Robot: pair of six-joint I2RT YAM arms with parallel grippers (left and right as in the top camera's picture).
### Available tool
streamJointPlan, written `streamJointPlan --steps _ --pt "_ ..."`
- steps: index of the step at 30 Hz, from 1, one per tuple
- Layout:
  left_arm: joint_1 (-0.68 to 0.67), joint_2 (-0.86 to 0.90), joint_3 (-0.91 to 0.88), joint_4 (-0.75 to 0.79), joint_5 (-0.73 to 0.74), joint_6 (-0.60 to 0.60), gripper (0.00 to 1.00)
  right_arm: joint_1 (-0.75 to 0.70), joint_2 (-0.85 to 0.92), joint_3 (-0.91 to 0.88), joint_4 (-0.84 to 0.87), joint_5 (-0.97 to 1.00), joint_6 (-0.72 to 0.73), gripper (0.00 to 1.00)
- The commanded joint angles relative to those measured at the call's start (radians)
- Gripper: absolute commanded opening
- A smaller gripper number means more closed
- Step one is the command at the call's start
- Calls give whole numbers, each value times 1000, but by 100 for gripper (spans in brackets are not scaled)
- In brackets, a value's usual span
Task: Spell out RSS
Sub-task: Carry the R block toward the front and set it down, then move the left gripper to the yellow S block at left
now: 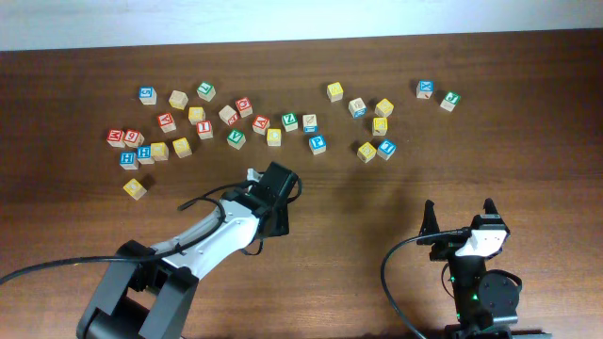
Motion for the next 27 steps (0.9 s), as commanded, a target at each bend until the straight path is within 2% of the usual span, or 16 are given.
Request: streamJointPlan --steps 1,2,4,5,10,14,17,19,20,21,27 --pt "-2 6 -6 5 18 43 30 -6 -4 -5 -7 12 7 98" --pt "-2 6 -6 4 18 43 31 -6 -4 -5 -7 12 7 98" --pt "-2 6 -6 5 18 43 46 -6 -4 -5 -7 12 7 98" --pt "-2 6 -6 5 18 43 50 -6 -4 -5 -7 12 7 98" --pt "-2 6 25 -19 18 43 57 -6 -4 -5 -7 12 7 98" --pt "1 -4 191 -178 18 43 63 -6 -4 -5 -7 11 7 98" --pt "65 -40 435 -390 28 42 68 -6 -4 -5 -7 12 7 98" --pt "130 -64 568 -483 49 43 73 -6 -4 -5 -7 12 7 98" --pt "183 -79 641 -528 53 43 91 -6 -4 -5 -7 12 7 98" --pt "243 -92 698 -561 52 43 99 -6 -4 -5 -7 11 7 98" --pt "590 -106 730 -639 92 42 99 -6 -4 -5 -7 12 7 98"
